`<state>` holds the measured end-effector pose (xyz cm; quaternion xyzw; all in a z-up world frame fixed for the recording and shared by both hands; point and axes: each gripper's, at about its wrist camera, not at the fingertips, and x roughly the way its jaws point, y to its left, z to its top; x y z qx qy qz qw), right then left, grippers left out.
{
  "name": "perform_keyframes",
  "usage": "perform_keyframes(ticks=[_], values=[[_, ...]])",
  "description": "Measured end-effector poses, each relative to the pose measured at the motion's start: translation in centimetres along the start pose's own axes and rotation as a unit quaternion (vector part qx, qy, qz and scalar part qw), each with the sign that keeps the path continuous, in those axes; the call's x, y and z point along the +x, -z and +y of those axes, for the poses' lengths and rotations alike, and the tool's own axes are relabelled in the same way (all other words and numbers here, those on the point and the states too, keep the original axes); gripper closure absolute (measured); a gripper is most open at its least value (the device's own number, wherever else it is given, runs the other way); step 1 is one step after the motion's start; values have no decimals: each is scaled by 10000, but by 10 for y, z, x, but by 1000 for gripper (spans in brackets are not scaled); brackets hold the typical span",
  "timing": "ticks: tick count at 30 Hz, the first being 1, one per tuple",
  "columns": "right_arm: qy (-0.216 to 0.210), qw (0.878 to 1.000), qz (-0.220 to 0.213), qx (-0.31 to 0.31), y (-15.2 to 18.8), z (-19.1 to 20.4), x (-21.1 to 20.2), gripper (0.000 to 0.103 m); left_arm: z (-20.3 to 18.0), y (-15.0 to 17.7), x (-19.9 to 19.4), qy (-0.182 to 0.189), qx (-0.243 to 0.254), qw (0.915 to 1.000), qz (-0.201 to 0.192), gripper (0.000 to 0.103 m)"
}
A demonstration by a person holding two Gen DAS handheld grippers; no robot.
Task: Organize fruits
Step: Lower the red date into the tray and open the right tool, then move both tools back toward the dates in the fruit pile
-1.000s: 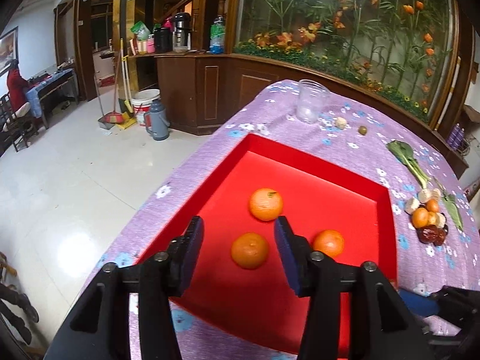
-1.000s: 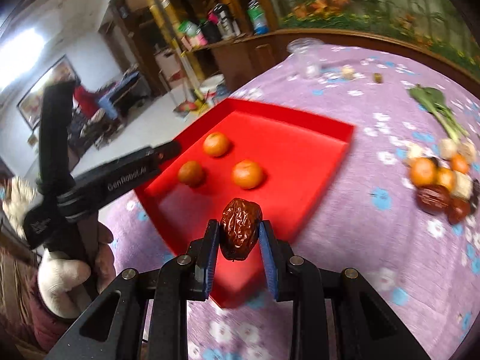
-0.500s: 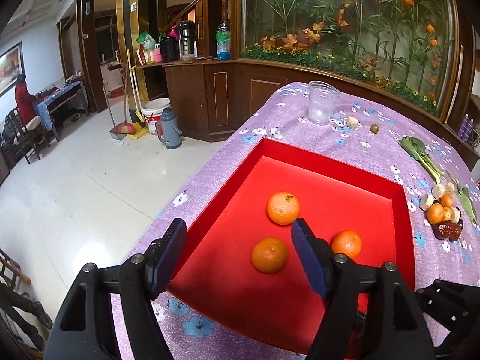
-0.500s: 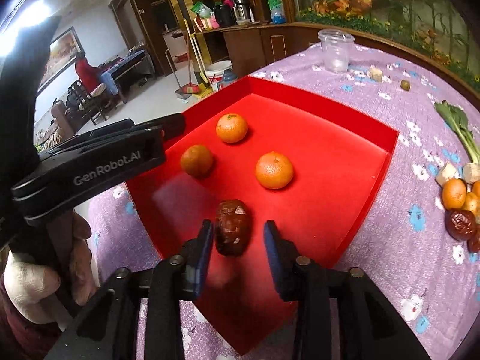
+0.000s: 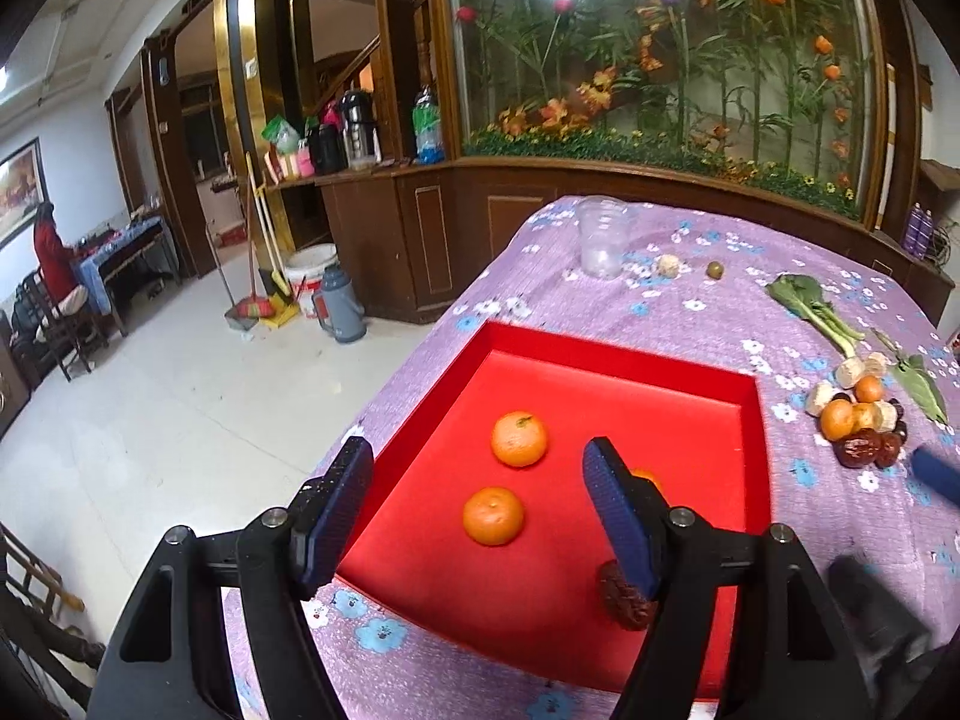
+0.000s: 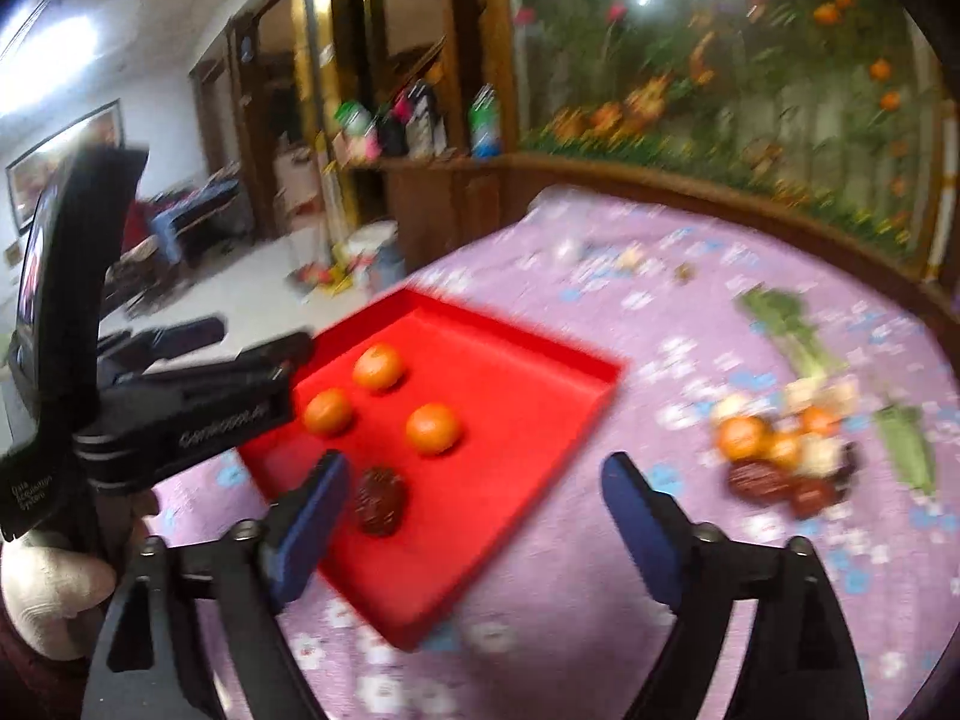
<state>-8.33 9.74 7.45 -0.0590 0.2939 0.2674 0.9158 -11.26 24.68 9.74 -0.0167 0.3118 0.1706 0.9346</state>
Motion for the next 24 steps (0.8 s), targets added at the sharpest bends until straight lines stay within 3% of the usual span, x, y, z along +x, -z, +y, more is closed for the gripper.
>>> perform_keyframes(ticks=[4, 6, 9, 11, 13, 15, 18, 20, 22, 24], values=[[512, 9957, -756, 142, 2, -23, -39, 0, -9, -6, -24, 134, -27, 9991, -404, 31], [860, 9912, -996, 110, 7, -40, -55, 0, -14, -9, -37, 336, -63, 9972, -661, 21], [1390, 9877, -699, 145, 13, -72, -63, 0, -24, -16, -47, 745, -85, 9940, -798, 15], [1451, 9877, -343, 468, 19, -104, -64, 1, -35, -19, -47, 956, -5, 9926, -743, 15], [1443, 9861, -124, 813, 25, -129, -65, 9, -53, -21, -43, 1223, 162, 9905, -604, 15], [1313, 9840, 138, 1194, 32, -156, -61, 30, -75, -20, -36, 1477, 372, 9875, -415, 15], [1156, 9792, 401, 1620, 44, -181, -53, 46, -108, -16, -27, 1818, 653, 9809, -215, 15], [1041, 9770, 512, 1790, 49, -193, -43, 48, -131, -12, -17, 2062, 840, 9749, -25, 16], [966, 9748, 584, 1925, 51, -201, -31, 48, -149, -9, -8, 2240, 951, 9698, 183, 26], [836, 9736, 632, 2026, 53, -208, -22, 49, -164, -7, 5, 2425, 1027, 9637, 441, 49]])
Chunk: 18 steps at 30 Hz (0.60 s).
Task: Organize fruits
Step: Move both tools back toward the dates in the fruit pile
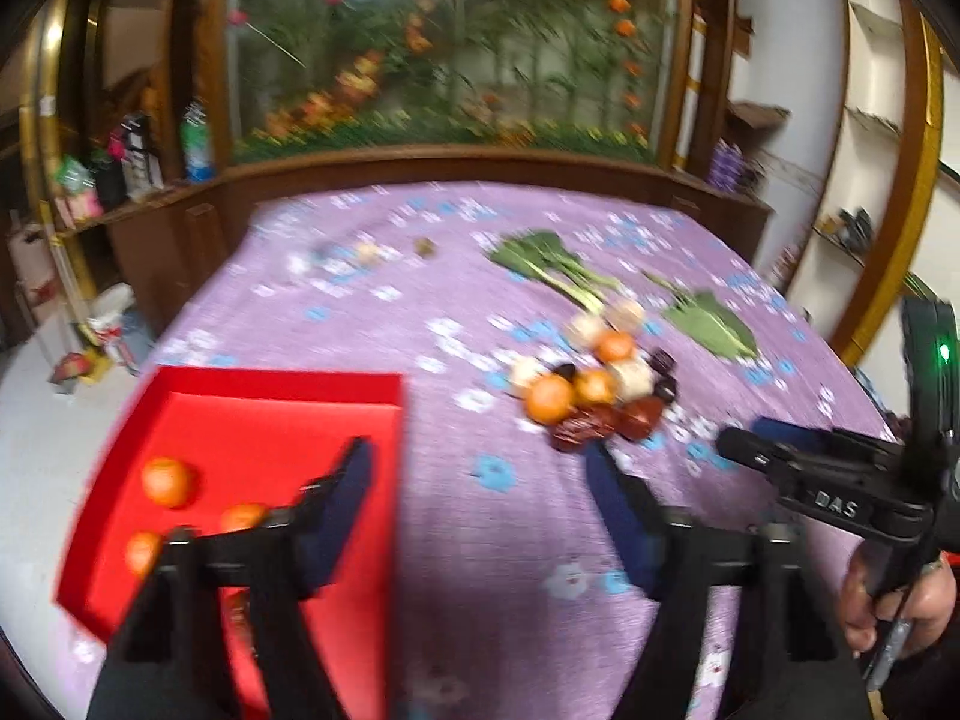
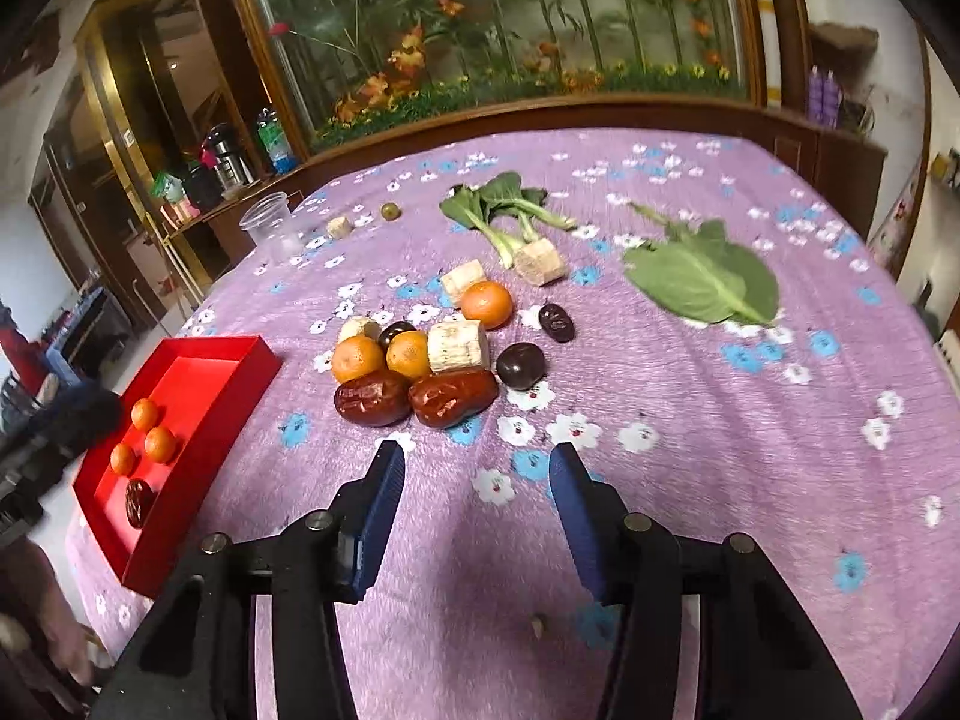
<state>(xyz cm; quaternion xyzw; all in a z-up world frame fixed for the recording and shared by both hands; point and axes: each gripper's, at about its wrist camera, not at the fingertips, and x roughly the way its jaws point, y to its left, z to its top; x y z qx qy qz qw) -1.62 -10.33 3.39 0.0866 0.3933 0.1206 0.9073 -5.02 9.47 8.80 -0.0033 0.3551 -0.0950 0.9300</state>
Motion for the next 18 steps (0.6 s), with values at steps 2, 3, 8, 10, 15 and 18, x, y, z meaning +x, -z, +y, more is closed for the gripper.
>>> perform_keyframes(ticks=[2, 3, 8, 10, 15, 18], values=[[-161, 9998, 74, 114, -5, -4, 10, 49, -3, -1, 18, 166, -81, 9996, 234, 56], [-216, 9996, 106, 178, -8, -5, 15, 49, -3, -3, 27, 240, -144, 9990, 346, 56], [-368, 9976, 309, 503, -23, -6, 45, 48, -9, -8, 48, 263, -123, 9983, 508, 56], [-352, 9971, 414, 536, -25, -6, 57, 48, -13, -8, 56, 250, -12, 9981, 562, 56], [-339, 9955, 632, 615, -27, -3, 80, 51, -23, -11, 80, 281, 197, 9968, 720, 56], [-406, 9949, 663, 641, -28, -6, 81, 54, -32, -12, 92, 372, 366, 9956, 779, 56]])
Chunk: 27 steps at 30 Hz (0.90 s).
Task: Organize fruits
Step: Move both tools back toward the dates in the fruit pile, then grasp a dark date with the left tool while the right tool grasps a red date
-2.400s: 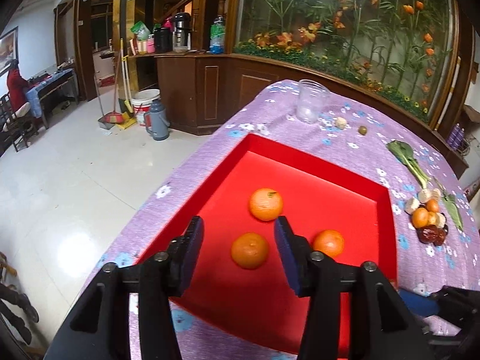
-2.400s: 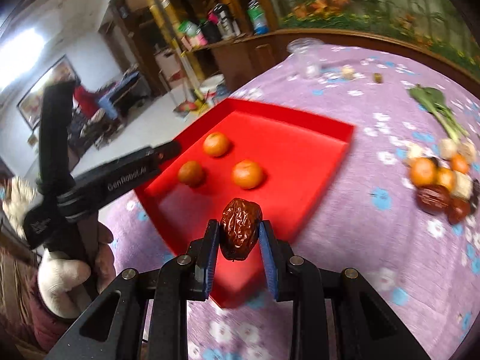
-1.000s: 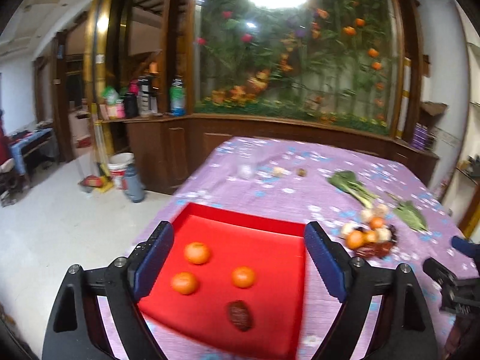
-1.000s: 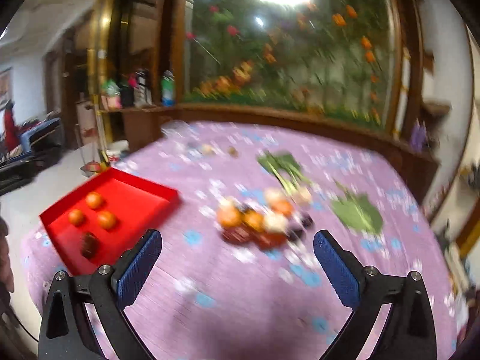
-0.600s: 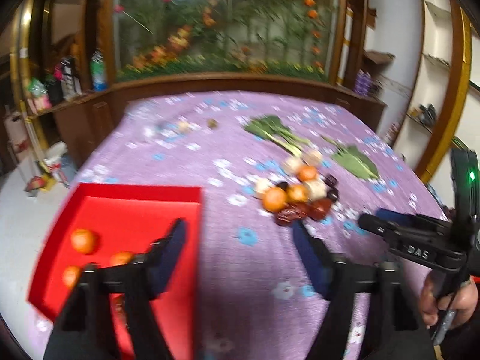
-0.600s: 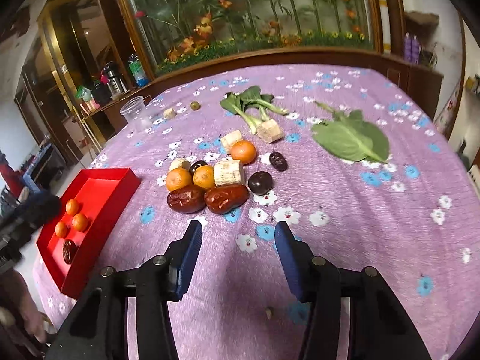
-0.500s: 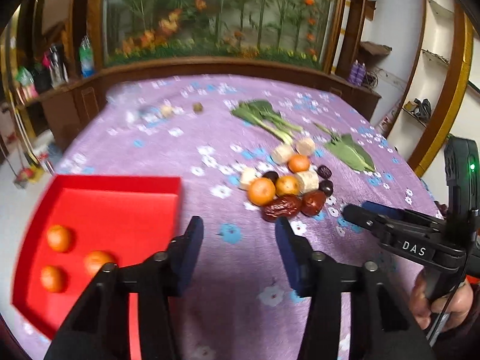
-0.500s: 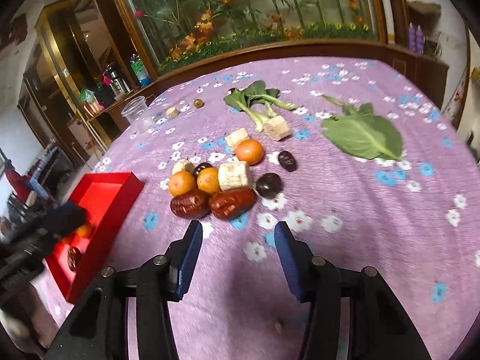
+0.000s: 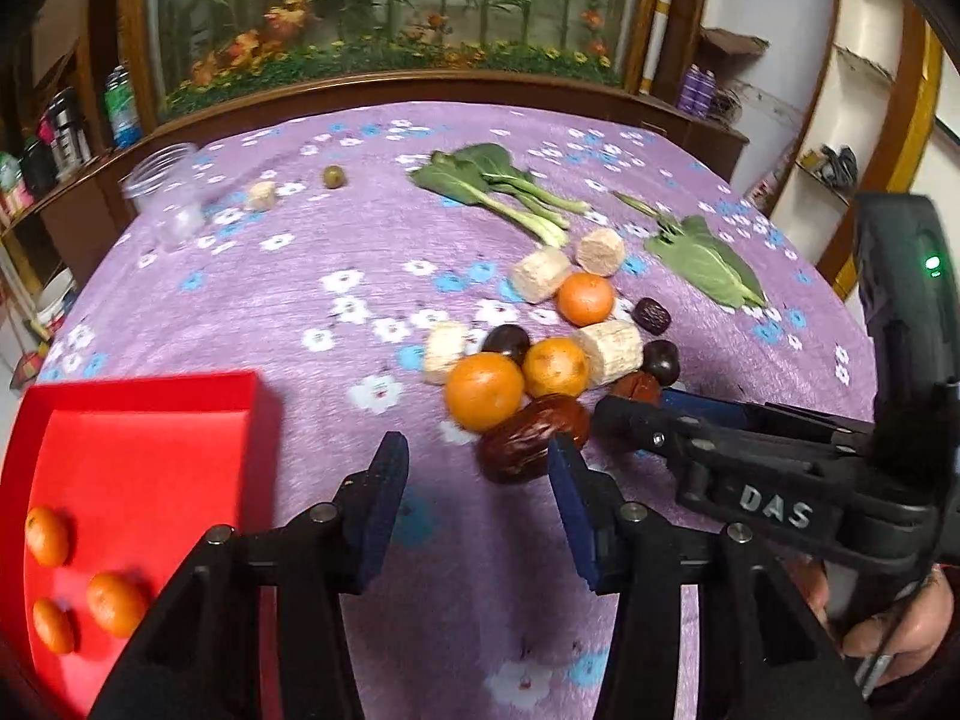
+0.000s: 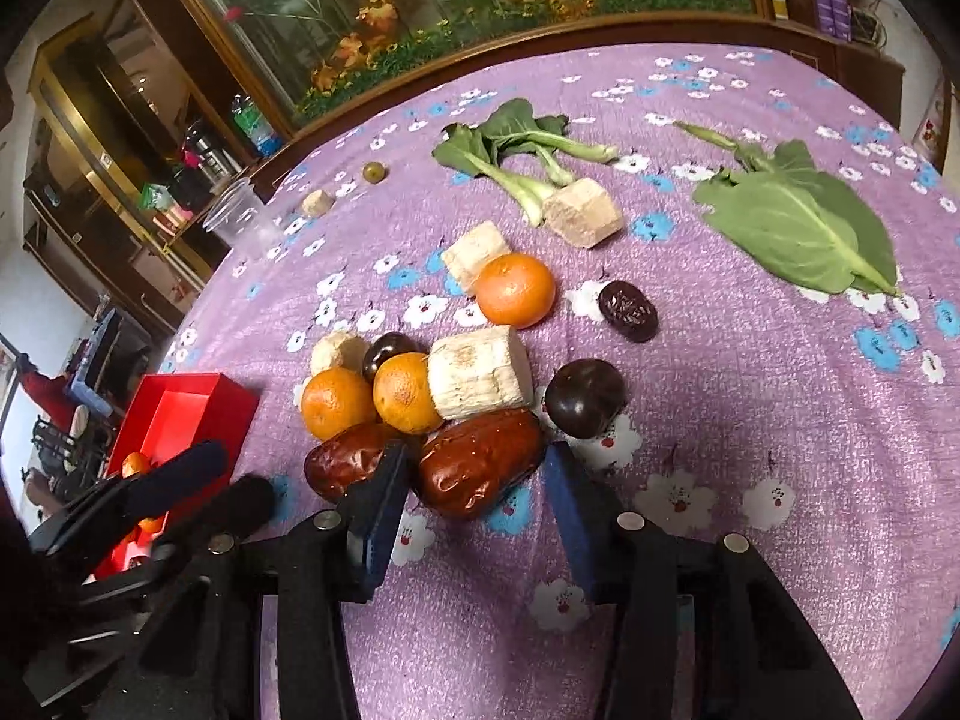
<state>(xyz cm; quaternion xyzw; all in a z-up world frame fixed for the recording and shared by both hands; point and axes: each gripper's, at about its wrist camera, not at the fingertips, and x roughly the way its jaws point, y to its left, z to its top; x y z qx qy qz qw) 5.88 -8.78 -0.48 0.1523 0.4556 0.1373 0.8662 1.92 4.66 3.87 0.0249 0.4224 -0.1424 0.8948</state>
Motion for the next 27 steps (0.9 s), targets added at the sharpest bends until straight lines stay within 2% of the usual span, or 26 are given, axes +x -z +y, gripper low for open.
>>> perform_keyframes(ticks=[1, 2, 3, 8, 9, 10, 12, 18, 23, 24, 25, 27], values=[[-55, 10000, 15, 20, 1, -2, -2, 55, -4, -1, 4, 2, 98, 10000, 9, 56], [-94, 9999, 19, 36, 1, -4, -3, 64, -8, -2, 8, -7, 204, 9998, 12, 56], [-141, 9999, 39, 58, 3, -7, -6, 67, -12, -3, 11, -25, 287, 9996, 9, 56], [19, 10000, 45, 58, 9, -17, -17, 68, -28, -2, 29, -4, 679, 9975, 208, 56], [33, 10000, 56, 30, 10, -18, -19, 68, -31, -1, 29, -27, 765, 9969, 190, 61], [52, 10000, 54, -5, 10, -18, -20, 68, -34, 1, 26, 52, 833, 9963, 202, 62], [107, 9999, 30, -100, 11, -18, -21, 67, -34, 2, 25, 187, 796, 9963, 260, 63], [50, 10000, -37, 28, 8, -21, -22, 67, -35, -5, 29, 23, 804, 9966, 186, 61], [11, 9996, -4, 289, 2, -26, -13, 67, -44, 0, 40, 67, 929, 9953, 279, 61], [0, 9995, -17, 306, 2, -26, -12, 67, -46, 1, 43, 122, 940, 9948, 376, 70], [1, 9995, -34, 315, 1, -25, -11, 67, -45, 2, 45, 148, 911, 9948, 430, 74], [9, 9993, -46, 361, 0, -24, -10, 67, -45, 2, 43, 210, 848, 9954, 406, 75]])
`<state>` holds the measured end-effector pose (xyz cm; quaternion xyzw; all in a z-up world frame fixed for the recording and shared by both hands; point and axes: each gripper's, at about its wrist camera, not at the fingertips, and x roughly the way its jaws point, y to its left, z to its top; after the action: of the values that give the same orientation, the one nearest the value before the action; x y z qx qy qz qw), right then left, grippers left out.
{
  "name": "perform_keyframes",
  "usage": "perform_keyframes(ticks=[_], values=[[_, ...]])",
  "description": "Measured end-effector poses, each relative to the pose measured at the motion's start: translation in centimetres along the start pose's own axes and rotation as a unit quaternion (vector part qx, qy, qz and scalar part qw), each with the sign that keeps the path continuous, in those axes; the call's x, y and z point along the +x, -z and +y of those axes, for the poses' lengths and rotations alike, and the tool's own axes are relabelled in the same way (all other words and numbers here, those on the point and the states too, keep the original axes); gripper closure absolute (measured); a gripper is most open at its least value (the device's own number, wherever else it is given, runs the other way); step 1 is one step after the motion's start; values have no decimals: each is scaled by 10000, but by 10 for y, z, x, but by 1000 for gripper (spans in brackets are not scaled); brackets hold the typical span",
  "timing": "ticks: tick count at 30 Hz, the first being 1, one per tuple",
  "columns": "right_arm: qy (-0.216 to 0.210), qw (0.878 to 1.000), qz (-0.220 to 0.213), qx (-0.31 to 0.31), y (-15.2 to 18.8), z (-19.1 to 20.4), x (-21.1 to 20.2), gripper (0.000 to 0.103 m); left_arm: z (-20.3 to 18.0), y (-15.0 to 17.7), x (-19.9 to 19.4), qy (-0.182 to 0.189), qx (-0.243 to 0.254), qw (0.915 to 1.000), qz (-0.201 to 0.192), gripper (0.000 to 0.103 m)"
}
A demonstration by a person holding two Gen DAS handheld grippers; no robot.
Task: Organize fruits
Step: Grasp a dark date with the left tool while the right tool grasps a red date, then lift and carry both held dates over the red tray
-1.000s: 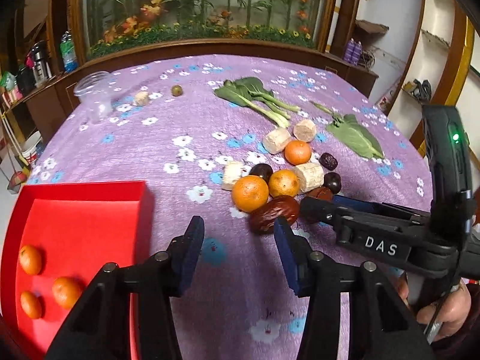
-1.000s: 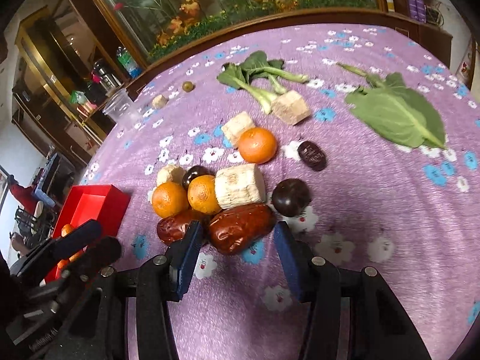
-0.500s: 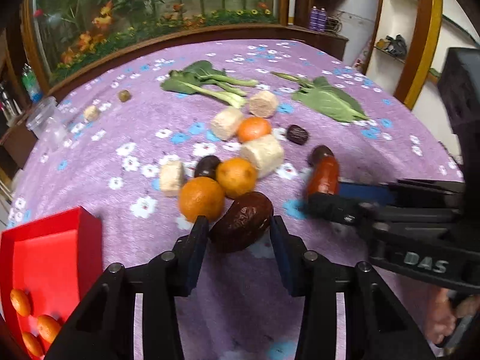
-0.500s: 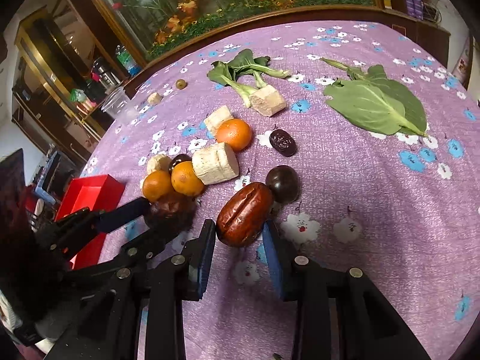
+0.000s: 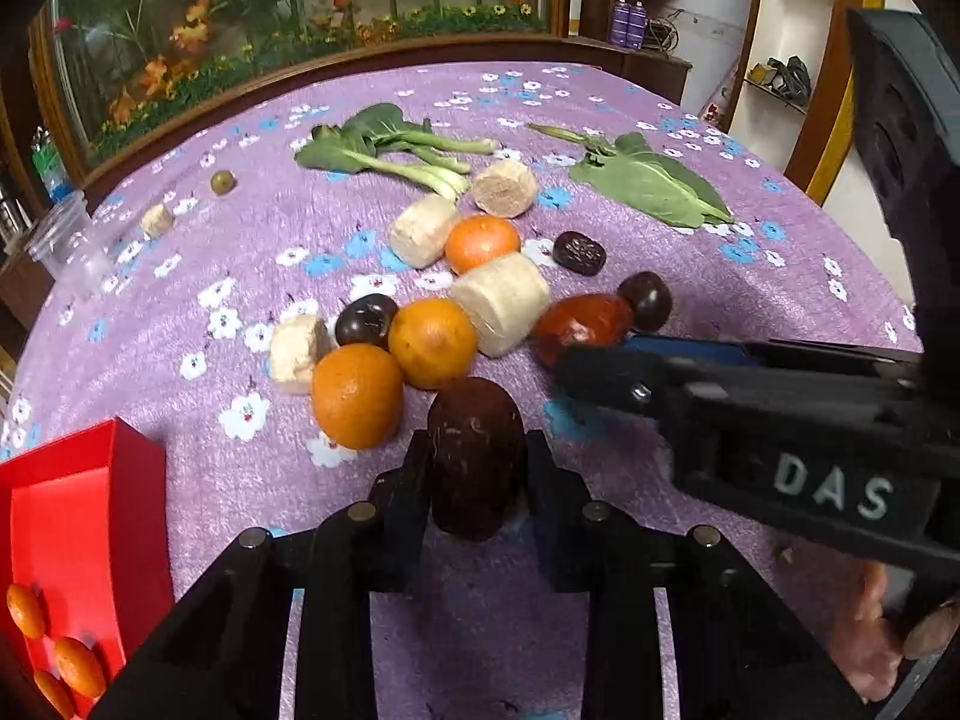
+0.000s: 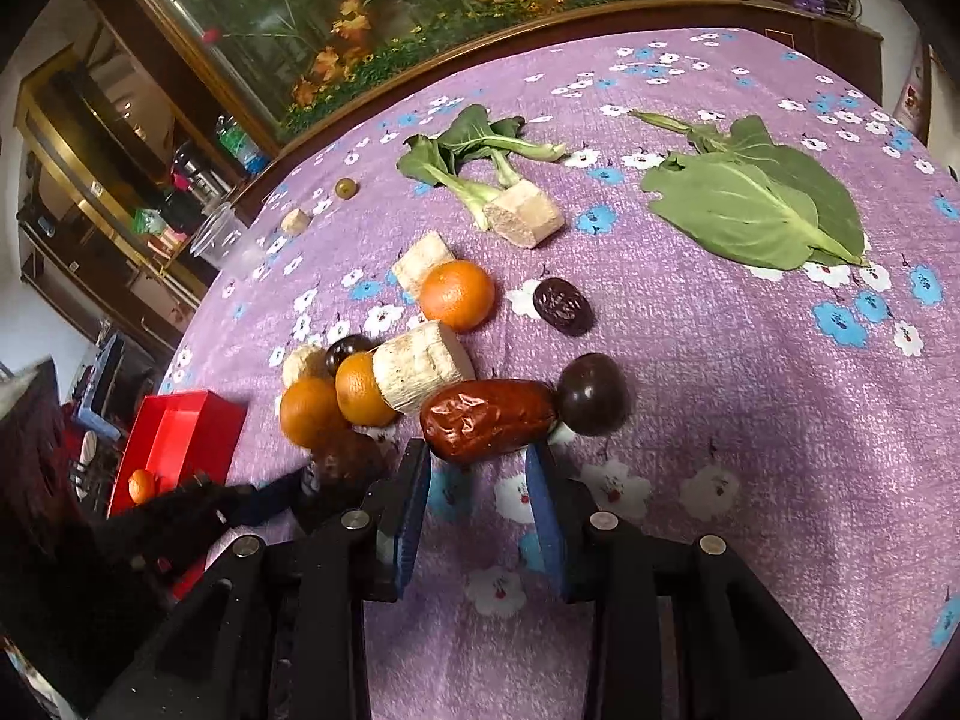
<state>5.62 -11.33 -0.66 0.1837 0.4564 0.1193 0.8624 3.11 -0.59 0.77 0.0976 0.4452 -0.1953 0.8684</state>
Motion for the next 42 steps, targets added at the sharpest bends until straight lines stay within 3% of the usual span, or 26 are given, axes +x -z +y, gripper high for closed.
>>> perform_keyframes(ticks=[5, 7, 13, 15, 27, 34, 42], values=[[27, 9999, -72, 86, -4, 2, 4, 66, 9, 4, -16, 81, -301, 9994, -155, 75], [-26, 9997, -109, 201, -5, 1, 5, 58, 12, 4, -22, 80, -404, 9989, -221, 75], [36, 9989, -227, 412, -10, 2, 8, 56, 18, 9, -33, 105, -634, 9975, -283, 75], [113, 9990, -249, 341, -11, 3, 10, 63, 19, 11, -36, 92, -673, 9972, -318, 75], [48, 9993, -328, 156, 11, 10, -19, 68, 46, 37, -87, -158, -1142, 9909, -699, 75], [-256, 9982, -454, -286, 24, 52, -48, 69, 89, 70, -129, -465, -1721, 9792, -970, 75], [-818, 9915, -288, -966, 45, 129, -55, 69, 158, 120, -163, -1088, -2509, 9560, -1066, 74]])
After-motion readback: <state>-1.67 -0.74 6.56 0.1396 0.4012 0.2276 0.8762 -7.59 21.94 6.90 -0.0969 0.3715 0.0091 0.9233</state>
